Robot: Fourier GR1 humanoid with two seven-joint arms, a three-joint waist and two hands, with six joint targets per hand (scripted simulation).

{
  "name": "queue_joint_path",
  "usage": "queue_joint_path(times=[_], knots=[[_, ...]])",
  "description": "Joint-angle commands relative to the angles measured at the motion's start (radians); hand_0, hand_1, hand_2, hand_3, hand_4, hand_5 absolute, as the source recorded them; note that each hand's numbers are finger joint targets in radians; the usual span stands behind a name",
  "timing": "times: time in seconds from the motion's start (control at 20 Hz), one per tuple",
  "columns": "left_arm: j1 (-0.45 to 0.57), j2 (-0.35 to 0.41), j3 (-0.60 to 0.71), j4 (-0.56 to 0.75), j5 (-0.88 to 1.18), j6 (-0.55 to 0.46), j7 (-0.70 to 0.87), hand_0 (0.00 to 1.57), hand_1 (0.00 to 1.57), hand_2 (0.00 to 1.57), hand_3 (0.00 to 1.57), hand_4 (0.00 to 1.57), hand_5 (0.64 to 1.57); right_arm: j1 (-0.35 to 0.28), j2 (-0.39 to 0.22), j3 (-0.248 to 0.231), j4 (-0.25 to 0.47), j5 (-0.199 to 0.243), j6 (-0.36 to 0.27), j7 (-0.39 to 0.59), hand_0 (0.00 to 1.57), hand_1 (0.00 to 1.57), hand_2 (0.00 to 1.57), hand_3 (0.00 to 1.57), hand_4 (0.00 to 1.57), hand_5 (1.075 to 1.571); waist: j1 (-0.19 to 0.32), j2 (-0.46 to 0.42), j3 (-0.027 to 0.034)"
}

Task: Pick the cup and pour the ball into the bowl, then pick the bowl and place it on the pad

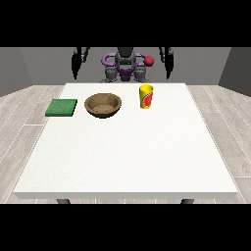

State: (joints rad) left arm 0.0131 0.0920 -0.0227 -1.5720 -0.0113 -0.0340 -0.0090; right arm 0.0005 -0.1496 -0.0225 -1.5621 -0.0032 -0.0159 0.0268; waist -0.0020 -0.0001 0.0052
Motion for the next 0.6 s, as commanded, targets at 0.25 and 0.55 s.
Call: queue_joint_path(times=[0.25, 0.55], knots=[[-0.022, 0.049, 0.017, -0.116, 0.009, -0.007, 0.098, 0.00, 0.00, 0.00, 0.00, 0.00, 1.570, -0.022, -0.050, -0.015, -0.109, -0.019, 0.017, 0.103, 0.00, 0.00, 0.33, 0.49, 0.85, 1.565, 0.003, -0.288, -0.0053], [-0.232, -0.090, 0.040, -0.098, 0.200, 0.086, 0.088, 0.00, 0.00, 0.00, 0.00, 0.00, 1.569, -0.153, 0.147, 0.306, -0.163, -0.064, -0.342, 0.058, 0.00, 0.00, 0.25, 0.41, 0.84, 1.568, 0.025, -0.140, -0.0054]])
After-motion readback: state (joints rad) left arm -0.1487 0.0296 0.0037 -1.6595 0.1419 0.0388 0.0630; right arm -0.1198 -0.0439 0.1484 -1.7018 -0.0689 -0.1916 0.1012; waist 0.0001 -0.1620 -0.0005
